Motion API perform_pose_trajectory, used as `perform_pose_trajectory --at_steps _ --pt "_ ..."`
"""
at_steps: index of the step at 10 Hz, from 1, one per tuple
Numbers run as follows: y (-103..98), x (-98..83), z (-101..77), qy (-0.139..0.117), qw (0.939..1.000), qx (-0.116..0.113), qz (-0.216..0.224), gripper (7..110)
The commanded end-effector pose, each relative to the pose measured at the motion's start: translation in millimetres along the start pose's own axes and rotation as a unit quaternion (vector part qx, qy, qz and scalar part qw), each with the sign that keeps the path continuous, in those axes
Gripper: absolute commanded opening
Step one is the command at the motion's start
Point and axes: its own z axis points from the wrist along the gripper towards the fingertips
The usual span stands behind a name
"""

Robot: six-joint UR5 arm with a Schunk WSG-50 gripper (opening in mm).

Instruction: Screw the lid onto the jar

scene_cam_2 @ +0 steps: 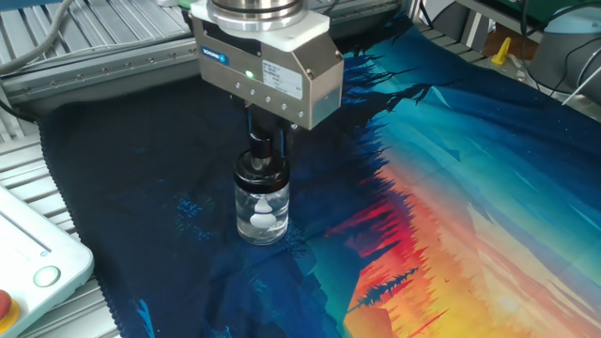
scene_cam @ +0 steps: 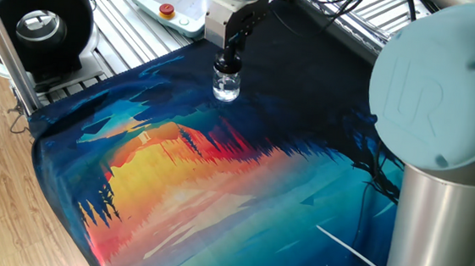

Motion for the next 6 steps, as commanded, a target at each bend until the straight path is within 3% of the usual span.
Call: perform_pose_trajectory --at_steps 1,6 --pt "0 -5.0 -10.6 0.006 0.9991 0.022 -0.036 44" --pt "18 -18.5 -7.4 -0.006 0.9996 0.011 -0.023 44"
